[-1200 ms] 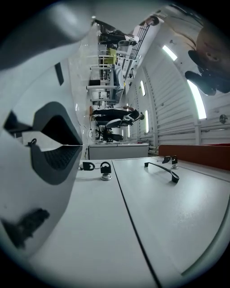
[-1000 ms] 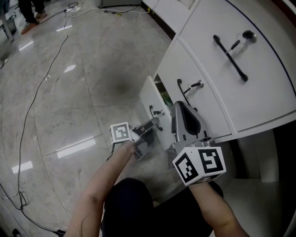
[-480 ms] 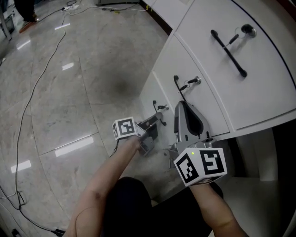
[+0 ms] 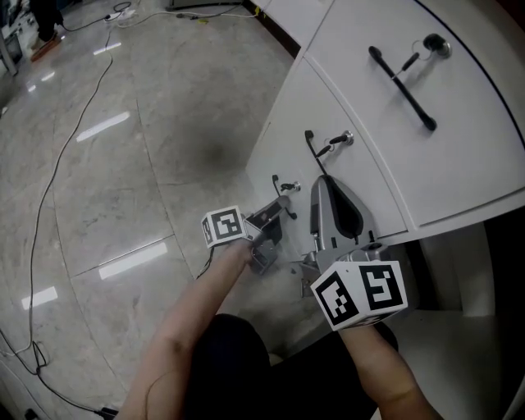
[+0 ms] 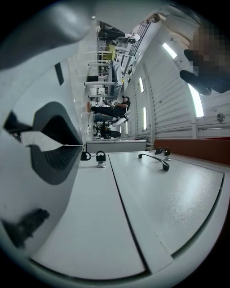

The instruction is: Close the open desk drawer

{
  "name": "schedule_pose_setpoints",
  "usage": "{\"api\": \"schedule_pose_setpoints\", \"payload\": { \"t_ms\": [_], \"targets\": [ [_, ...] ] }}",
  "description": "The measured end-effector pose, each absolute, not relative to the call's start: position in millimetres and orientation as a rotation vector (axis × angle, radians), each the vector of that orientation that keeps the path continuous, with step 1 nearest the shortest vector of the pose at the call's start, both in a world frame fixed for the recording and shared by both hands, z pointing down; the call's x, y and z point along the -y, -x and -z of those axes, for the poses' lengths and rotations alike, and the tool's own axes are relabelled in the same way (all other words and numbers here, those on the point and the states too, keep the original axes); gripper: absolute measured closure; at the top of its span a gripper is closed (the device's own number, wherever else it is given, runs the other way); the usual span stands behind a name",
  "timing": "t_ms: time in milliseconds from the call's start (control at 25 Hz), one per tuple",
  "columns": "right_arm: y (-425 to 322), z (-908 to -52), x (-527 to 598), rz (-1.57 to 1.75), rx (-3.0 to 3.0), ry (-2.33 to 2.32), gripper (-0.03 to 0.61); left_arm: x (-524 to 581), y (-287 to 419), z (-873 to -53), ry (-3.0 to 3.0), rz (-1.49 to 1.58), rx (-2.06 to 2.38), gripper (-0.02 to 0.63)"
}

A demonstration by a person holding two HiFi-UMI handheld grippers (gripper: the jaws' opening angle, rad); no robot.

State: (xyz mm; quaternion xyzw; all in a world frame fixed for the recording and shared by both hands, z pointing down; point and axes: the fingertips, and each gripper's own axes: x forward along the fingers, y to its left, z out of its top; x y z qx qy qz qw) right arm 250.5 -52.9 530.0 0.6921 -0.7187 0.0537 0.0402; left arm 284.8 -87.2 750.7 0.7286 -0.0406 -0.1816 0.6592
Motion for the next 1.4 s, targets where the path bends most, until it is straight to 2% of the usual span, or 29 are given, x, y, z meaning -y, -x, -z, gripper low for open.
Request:
{"api": "schedule_pose_setpoints", "payload": {
  "t_ms": [240,360,560,640,760,840,1400],
  "targets": [
    [-244,-529,57,-0.154,2.199,-2.118,0.565,86,-284,-750,-1.748,0.350,0.125,0.581],
    [-237,-527,60,-0.148,2.210,-2.108,0.565,87,-279,-748,-1.766,0.337,0.149,0.526],
    [-223,-528,70,-0.137,2.247,-2.082,0.565,95,-251,-748,-1.859,0.295,0.237,0.508],
    [-217,-529,74,-0.142,2.263,-2.067,0.565,97,-237,-742,-1.949,0.265,0.288,0.516],
    [-211,-527,79,-0.160,2.285,-2.062,0.565,97,-220,-724,-2.083,0.239,0.341,0.582],
    [-208,-530,84,-0.180,2.291,-2.057,0.565,97,-210,-710,-2.156,0.228,0.380,0.603],
    [-216,-549,99,-0.352,2.227,-2.110,0.565,122,-132,-624,-2.529,0.169,0.808,0.604]
  ]
}}
